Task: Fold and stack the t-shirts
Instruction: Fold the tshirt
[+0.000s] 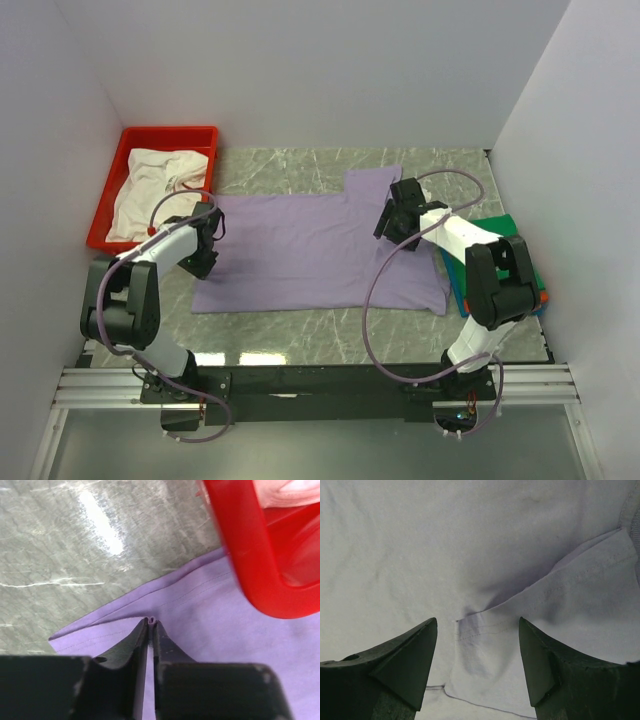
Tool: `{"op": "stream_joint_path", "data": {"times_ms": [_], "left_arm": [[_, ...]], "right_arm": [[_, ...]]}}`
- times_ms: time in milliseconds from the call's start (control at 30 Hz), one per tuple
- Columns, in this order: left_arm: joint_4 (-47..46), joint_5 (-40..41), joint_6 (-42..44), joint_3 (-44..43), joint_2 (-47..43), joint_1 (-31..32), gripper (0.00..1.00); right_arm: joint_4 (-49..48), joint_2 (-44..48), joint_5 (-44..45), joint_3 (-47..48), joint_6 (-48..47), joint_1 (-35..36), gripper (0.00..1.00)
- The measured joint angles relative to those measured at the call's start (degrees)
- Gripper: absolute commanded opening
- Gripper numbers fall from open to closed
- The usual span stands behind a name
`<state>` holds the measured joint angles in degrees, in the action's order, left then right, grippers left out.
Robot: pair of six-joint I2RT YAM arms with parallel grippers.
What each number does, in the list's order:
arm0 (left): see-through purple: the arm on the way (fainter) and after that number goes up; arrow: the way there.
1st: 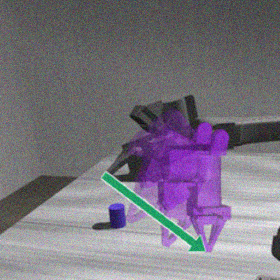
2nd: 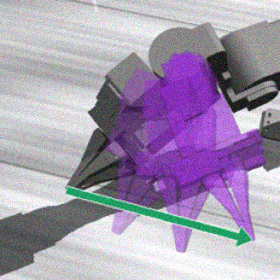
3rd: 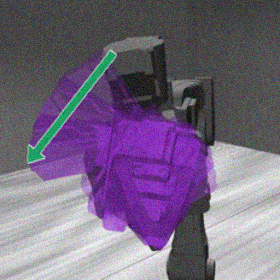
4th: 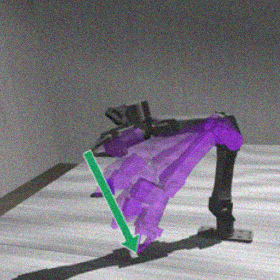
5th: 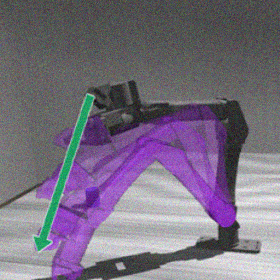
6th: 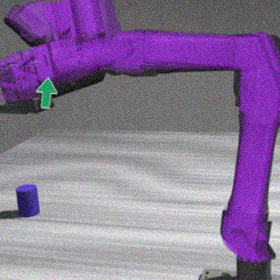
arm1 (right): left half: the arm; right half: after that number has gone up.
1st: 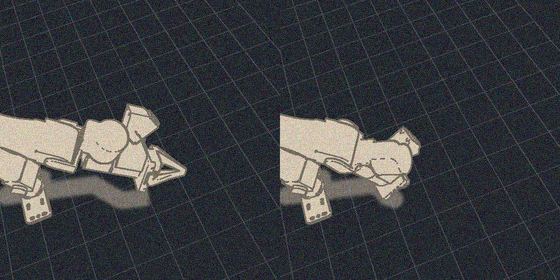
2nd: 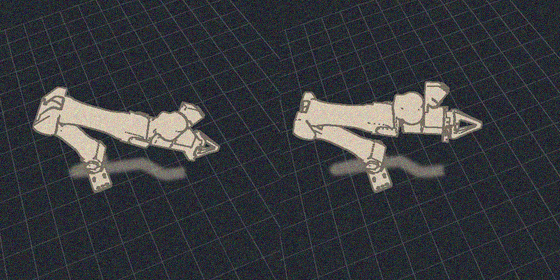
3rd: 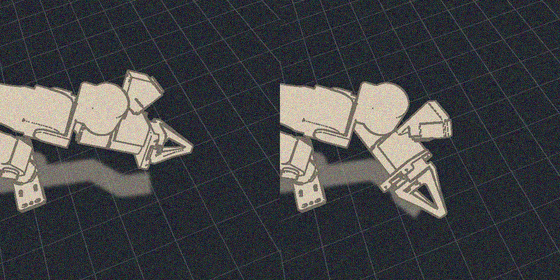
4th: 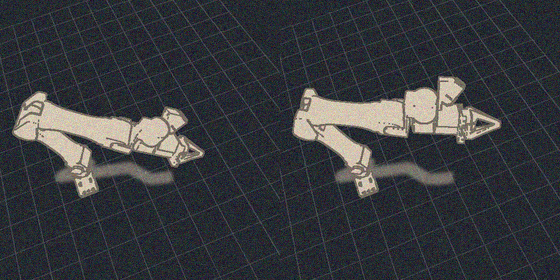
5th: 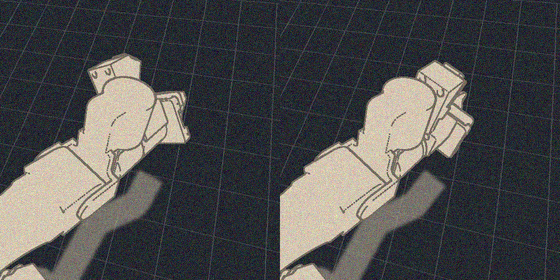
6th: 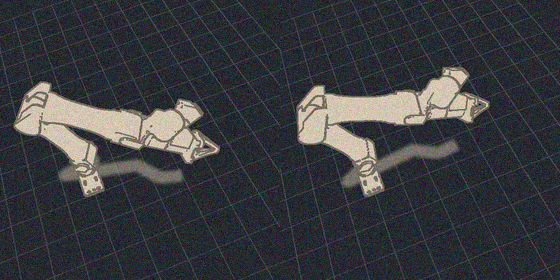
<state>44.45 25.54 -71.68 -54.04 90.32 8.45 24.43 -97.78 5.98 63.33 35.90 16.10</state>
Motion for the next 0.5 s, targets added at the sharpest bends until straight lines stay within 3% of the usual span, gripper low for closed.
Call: {"op": "stream_joint_path", "data": {"times_ms": [333, 500], "left_arm": [[0.00, -0.20, 0.11, 0.42, -0.72, 0.00, 0.01], [-0.02, -0.20, 0.15, 0.42, -0.87, 0.00, 0.01]], "right_arm": [[0.87, -3.82, 0.74, 3.23, -0.04, 0.72, 0.71], [0.92, -3.56, 2.29, 3.02, -0.02, 3.10, 0.58]]}}
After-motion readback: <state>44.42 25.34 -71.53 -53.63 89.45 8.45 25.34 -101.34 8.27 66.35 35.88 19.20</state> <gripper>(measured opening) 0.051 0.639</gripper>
